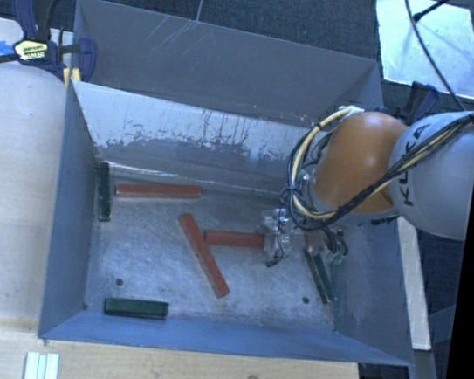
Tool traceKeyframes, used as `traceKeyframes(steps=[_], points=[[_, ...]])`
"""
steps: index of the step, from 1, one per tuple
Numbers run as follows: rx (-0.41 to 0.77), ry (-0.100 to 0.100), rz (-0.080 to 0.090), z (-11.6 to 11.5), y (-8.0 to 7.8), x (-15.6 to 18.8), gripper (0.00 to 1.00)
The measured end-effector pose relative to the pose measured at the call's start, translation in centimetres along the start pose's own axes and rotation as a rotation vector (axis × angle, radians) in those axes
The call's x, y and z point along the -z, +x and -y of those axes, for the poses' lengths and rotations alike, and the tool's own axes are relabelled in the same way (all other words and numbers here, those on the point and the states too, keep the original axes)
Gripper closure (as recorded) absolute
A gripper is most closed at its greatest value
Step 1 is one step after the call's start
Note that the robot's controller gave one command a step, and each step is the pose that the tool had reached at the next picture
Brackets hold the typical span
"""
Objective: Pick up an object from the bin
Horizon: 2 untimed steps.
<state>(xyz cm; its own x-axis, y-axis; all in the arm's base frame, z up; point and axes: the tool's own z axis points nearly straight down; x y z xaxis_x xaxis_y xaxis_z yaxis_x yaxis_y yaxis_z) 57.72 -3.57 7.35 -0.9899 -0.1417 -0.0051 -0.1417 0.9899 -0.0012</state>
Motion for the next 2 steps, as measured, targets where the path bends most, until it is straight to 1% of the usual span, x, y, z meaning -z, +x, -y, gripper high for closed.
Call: traceKeyframes(steps=[1, 2], points=[[0.001, 0.001, 0.003, 0.0, -0.2, 3.7, 1.00], [0.002, 0.001, 0.003, 0.1, -0.4, 6.2, 1.00]])
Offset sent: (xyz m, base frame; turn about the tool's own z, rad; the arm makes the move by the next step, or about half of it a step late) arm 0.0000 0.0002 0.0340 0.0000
